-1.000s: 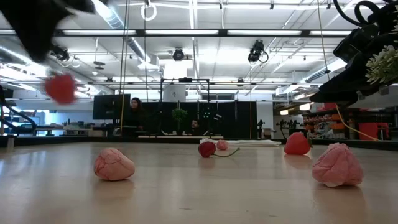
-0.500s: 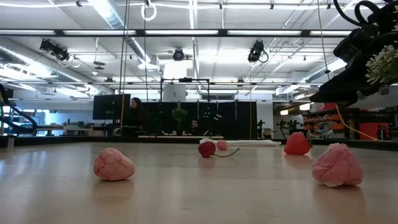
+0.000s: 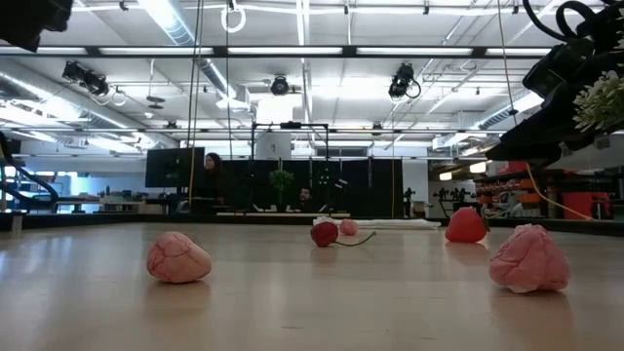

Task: Pick and placing Produce into tupperware
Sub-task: Put the strawberry into the transparent plastic container

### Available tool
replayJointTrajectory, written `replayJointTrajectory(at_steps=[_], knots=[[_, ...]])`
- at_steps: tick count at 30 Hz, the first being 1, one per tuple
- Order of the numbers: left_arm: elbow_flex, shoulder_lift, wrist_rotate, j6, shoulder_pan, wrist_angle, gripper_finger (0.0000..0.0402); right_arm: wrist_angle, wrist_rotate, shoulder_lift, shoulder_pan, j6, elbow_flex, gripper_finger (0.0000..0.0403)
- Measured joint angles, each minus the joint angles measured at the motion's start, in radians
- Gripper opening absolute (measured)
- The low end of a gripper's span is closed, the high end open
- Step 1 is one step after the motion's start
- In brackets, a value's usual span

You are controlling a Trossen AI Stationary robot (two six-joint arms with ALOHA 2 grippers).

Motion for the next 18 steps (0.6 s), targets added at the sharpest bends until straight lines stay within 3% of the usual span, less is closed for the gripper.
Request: replayJointTrajectory(at_steps=[9, 14, 18], knots=[[0.0, -0.001, 0.016, 0.004, 0.002, 0.047, 0.0107, 0.0, 0.0, 0.0, 0.0, 0.0, 0.0, 0.025], [0.038, -0.004, 0.14, -0.009, 0.002, -0.04, 0.0114, 0.0, 0.0, 0.0, 0.0, 0.0, 0.0, 0.025], [0.122, -0.005, 0.102, -0.013, 0.004, -0.052, 0.0107, 0.0, 0.0, 0.0, 0.0, 0.0, 0.0, 0.025]])
